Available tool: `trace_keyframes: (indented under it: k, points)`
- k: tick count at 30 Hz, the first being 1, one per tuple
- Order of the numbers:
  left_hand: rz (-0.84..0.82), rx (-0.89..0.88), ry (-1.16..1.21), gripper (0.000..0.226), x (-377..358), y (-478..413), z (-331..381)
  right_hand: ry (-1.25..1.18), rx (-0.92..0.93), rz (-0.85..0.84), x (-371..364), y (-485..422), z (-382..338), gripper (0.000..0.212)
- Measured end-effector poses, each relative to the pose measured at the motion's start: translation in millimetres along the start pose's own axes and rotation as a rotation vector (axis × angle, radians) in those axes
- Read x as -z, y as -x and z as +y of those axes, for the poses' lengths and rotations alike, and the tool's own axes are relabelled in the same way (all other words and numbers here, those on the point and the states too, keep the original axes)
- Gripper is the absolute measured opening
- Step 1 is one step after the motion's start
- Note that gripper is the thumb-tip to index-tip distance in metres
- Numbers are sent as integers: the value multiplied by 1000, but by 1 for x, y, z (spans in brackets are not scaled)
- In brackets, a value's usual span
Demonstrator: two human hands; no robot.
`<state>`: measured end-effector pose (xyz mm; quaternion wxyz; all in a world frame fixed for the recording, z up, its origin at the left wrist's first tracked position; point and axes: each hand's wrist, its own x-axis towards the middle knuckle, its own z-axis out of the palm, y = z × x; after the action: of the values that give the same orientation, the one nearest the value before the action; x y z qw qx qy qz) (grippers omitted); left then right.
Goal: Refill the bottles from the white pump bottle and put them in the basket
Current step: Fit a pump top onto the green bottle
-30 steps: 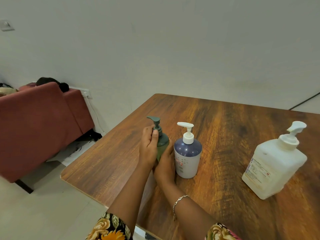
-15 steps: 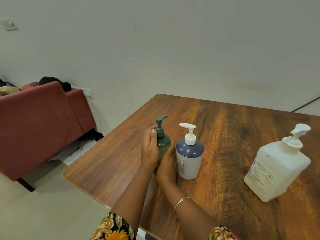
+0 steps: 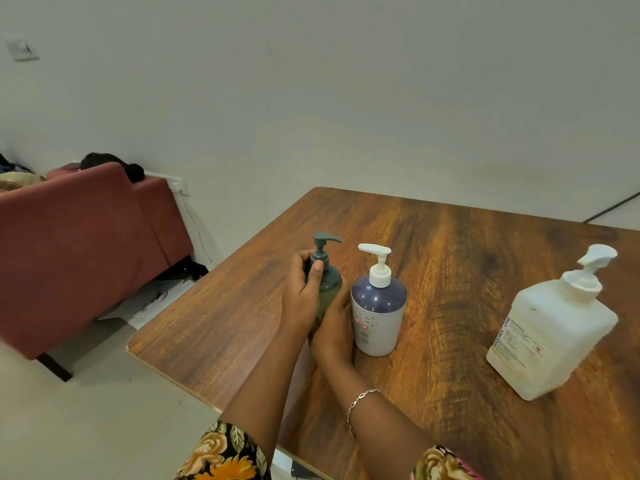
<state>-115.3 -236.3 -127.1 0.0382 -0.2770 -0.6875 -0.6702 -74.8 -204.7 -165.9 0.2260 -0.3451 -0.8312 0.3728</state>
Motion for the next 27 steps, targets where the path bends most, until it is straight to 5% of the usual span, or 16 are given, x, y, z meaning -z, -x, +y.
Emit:
trace_keyframes:
  k: [2,6,11,20,27]
  points:
    - [-4,-2,-8,11,1,0,-1,75,-18,11,-1,0,0,69]
    - [-34,-16,-52,11,-3,-2,-1,-159,72,-91,8,10,-4,69]
    - [-56,-8,-120,13,3,2,-9,129,79,-56,10,20,-2,86]
    - [13,-41,-314,70,-1,19,-12,159,364,-218,37,43,15,73]
    - [196,-220,-579,69,-13,47,-10,137,644,-178,70,44,47,54]
